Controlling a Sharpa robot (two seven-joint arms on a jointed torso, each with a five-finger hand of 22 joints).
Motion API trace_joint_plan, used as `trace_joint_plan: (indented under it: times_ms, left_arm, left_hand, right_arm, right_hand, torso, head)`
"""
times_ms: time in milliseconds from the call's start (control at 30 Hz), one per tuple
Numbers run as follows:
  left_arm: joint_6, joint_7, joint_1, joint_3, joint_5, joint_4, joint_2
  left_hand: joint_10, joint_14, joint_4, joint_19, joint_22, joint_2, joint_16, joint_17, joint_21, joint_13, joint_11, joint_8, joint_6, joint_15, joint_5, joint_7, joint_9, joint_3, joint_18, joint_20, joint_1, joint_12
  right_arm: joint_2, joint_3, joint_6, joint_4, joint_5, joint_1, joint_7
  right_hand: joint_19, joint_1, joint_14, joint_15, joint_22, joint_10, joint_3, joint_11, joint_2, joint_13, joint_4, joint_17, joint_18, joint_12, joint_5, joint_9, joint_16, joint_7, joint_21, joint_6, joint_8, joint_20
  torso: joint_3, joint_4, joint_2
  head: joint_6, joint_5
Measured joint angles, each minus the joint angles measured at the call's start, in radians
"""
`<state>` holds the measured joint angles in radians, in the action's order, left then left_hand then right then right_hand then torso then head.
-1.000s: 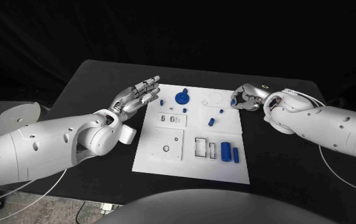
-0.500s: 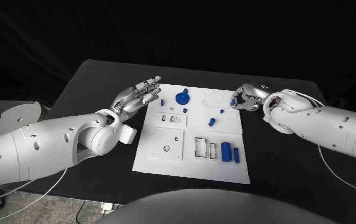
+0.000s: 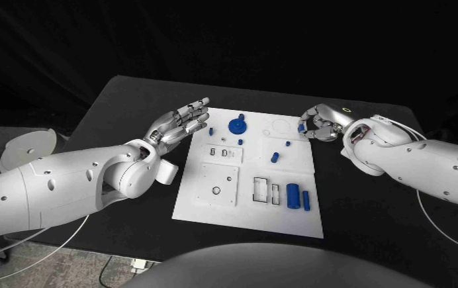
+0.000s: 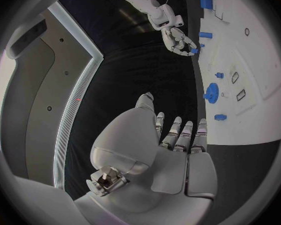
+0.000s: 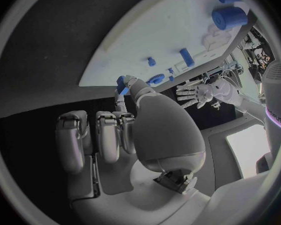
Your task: Assemble the parts on the task board
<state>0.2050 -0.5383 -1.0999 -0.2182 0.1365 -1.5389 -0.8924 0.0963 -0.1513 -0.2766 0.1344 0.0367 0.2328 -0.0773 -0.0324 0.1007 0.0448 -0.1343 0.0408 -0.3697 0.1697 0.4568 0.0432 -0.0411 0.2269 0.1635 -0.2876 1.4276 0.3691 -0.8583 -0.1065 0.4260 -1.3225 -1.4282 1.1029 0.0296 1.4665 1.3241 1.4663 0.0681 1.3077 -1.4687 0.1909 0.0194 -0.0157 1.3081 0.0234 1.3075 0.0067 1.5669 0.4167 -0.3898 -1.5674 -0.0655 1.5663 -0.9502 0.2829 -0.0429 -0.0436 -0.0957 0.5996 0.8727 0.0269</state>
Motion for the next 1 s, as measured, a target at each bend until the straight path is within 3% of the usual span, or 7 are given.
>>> trace_joint_plan:
  times_ms: [100,200,400,733,1000]
  left_arm:
    - [0.000,0.000,0.000,0.000,0.000,0.000,0.000]
    - [0.000,0.000,0.000,0.000,0.000,-0.001,0.000]
    - [0.000,0.000,0.000,0.000,0.000,-0.001,0.003]
    - [0.000,-0.001,0.001,0.000,0.000,0.005,0.009]
    - [0.000,-0.001,0.001,0.000,0.000,0.007,0.012]
  left_hand:
    - [0.000,0.000,0.000,0.000,0.000,0.000,0.000,0.000,0.000,0.000,0.000,0.000,0.000,0.000,0.000,0.000,0.000,0.000,0.000,0.000,0.000,0.000]
    - [0.000,0.000,0.000,0.000,0.000,0.000,0.000,0.000,0.000,0.000,0.000,0.000,0.000,0.000,0.000,0.000,0.000,0.000,0.000,0.000,0.000,0.000]
    - [0.000,0.000,0.000,0.000,0.000,0.000,-0.004,-0.001,0.000,0.000,0.000,0.000,0.000,0.000,0.000,0.000,0.000,0.000,0.000,0.000,0.000,0.000]
    - [0.000,0.000,0.000,0.000,0.000,0.000,-0.004,-0.001,0.000,0.000,0.000,0.000,0.000,0.000,0.000,0.000,0.000,0.000,0.000,0.000,0.000,0.000]
    - [0.000,0.000,0.000,0.000,0.000,0.000,-0.004,-0.001,0.000,0.000,0.000,0.000,0.000,0.000,0.000,0.000,0.000,0.000,0.000,0.000,0.000,0.000]
  right_arm:
    - [-0.011,0.003,0.009,-0.079,0.002,0.027,0.006]
    - [-0.004,0.003,0.009,-0.148,-0.002,0.040,0.021]
    - [0.048,0.003,-0.019,-0.224,-0.031,0.037,0.069]
    - [0.172,0.002,-0.056,-0.187,-0.092,-0.016,0.141]
    - [0.230,0.002,-0.084,-0.170,-0.129,-0.026,0.181]
  right_hand:
    - [0.000,-0.001,0.000,0.000,0.000,0.000,0.000,0.000,0.001,0.000,0.000,0.000,0.000,0.000,0.009,0.000,0.000,0.000,0.000,0.000,0.000,0.000]
    - [0.000,-0.003,0.000,0.000,0.000,0.000,0.000,0.000,0.003,0.000,0.000,0.000,0.000,0.000,0.009,0.000,0.000,-0.002,0.000,0.001,0.000,0.000]
    - [0.000,-0.009,0.000,0.000,0.000,0.000,0.000,0.000,-0.003,0.000,0.000,0.000,0.000,0.000,0.009,0.000,0.000,-0.004,0.000,0.001,0.000,0.000]
    - [0.000,-0.021,0.000,0.000,0.000,0.004,0.000,-0.004,-0.015,0.000,0.000,0.000,0.000,0.000,0.033,0.000,0.000,-0.012,0.000,-0.009,0.000,0.000]
    - [0.000,-0.026,0.000,0.000,0.000,0.004,0.000,-0.004,-0.020,0.000,0.000,0.001,0.000,0.000,0.039,-0.001,0.000,-0.012,0.000,-0.009,0.011,0.000]
  torso:
    - [-0.0003,0.0006,0.001]
    - [-0.0010,0.0024,0.002]
    - [-0.0010,0.0022,0.002]
    - [-0.0008,0.0004,0.000]
    - [-0.0004,0.0010,0.000]
  head:
    - [0.000,0.000]
    - [0.000,0.000]
    - [0.000,-0.004]
    - [0.000,-0.003]
    - [0.000,-0.003]
